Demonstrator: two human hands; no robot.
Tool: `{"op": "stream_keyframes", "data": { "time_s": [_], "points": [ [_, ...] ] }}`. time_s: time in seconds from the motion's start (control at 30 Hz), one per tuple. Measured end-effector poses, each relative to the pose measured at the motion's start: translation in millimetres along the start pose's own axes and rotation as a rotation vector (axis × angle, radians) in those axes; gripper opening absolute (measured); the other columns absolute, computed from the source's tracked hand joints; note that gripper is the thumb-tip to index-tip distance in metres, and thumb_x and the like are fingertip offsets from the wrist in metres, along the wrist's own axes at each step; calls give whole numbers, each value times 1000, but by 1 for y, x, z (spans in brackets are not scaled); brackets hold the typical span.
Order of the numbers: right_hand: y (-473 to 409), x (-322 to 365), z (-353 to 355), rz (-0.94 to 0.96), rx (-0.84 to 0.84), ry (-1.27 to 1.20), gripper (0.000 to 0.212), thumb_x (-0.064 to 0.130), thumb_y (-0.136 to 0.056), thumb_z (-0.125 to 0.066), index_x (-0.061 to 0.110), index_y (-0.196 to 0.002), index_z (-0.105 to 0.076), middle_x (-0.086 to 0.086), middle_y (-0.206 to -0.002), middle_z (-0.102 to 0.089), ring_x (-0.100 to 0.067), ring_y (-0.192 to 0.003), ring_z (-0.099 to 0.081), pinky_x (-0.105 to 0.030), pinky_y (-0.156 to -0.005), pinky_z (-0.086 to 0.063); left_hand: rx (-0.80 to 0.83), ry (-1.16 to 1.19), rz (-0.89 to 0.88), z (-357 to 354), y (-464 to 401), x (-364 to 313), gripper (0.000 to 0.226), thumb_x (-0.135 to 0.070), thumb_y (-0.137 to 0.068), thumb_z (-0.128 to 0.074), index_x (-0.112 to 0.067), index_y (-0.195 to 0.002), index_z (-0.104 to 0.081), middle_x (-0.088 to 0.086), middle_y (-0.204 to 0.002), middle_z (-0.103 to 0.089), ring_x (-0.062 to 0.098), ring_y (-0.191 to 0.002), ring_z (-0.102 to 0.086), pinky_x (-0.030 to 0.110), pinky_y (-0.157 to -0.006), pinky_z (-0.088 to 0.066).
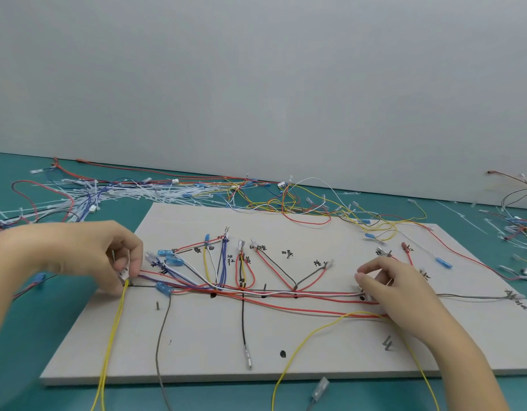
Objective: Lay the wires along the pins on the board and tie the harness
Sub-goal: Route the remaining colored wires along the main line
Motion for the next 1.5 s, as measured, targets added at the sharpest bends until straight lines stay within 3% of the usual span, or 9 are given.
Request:
{"op": "stream_keyframes", "data": {
  "time_s": [0.3,0.6,0.77,0.93,1.1,1.2,1.33,1.43,1.5],
  "points": [
    [0,2,-1,35,-30,-28,15,22,-91,-61,26,-78,-66,14,-53,-55,-1,-50,-48,-26,-53,-32,-34,-86,1,-1,-3,-1,28,-49,-46,-79,-41,-72,-72,-16,-54,-38,6,-50,-39,23,-54,-34],
    [-1,3,-2,45,-43,-34,18,20,-91,-62,27,-75,-67,15,-53,-55,1,-51,-48,-27,-54,-33,-73,-98,19,0,-1,2,60,-85,-29,-75,-46,-74,-74,-13,-53,-33,5,-49,-32,21,-54,-27],
    [0,4,-3,42,-37,-28,18,21,-90,-62,27,-74,-66,15,-56,-57,0,-52,-49,-28,-54,-34,-83,30,-134,-4,-1,-15,50,-82,-47,-75,-38,-72,-76,-11,-57,-43,7,-55,-37,26,-58,-30],
    [1,6,-5,41,-24,-36,17,21,-90,-61,27,-74,-66,16,-56,-57,1,-53,-50,-27,-54,-36,-43,108,-253,-12,-4,-35,41,-73,-62,-74,-34,-74,-72,-13,-65,-60,0,-59,-49,11,-57,-38],
    [1,7,-4,31,-28,-53,17,21,-91,-61,26,-75,-67,14,-55,-57,0,-52,-50,-27,-54,-36,-68,206,-239,-8,-5,-31,47,-69,-59,-79,-26,-78,-75,0,-74,-70,8,-66,-59,18,-63,-45],
    [1,8,-6,34,-25,-50,17,22,-90,-60,26,-76,-67,13,-56,-58,0,-52,-49,-25,-52,-37,-154,222,-238,5,0,-23,47,-69,-56,-80,-30,-81,-75,0,-77,-72,12,-71,-65,16,-64,-49],
    [0,9,-8,50,-21,-33,17,22,-90,-60,26,-75,-67,14,-55,-56,-1,-51,-48,-20,-49,-36,-135,214,-171,4,4,-13,47,-67,-54,-84,-30,-80,-73,-1,-80,-73,16,-76,-68,19,-66,-51],
    [0,9,-9,58,-22,-25,18,21,-90,-61,26,-75,-67,12,-55,-55,-2,-53,-48,-19,-49,-36,-144,226,-73,4,3,-3,54,-69,-43,-86,-35,-81,-72,-6,-83,-72,15,-71,-69,26,-63,-52],
    [0,9,-9,57,-23,-10,18,22,-90,-61,28,-74,-67,8,-56,-54,-4,-54,-48,-24,-53,-38,-160,241,5,4,4,5,59,-72,-33,-87,-38,-79,-71,-8,-81,-72,11,-62,-68,21,-56,-51]
  ]
}}
Point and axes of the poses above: each hand's wrist, its own y-axis away from the middle knuckle, its own z-axis out of the back of the hand, x = y × z, the point moved 4 cm from there along -y, towards the middle knuckle
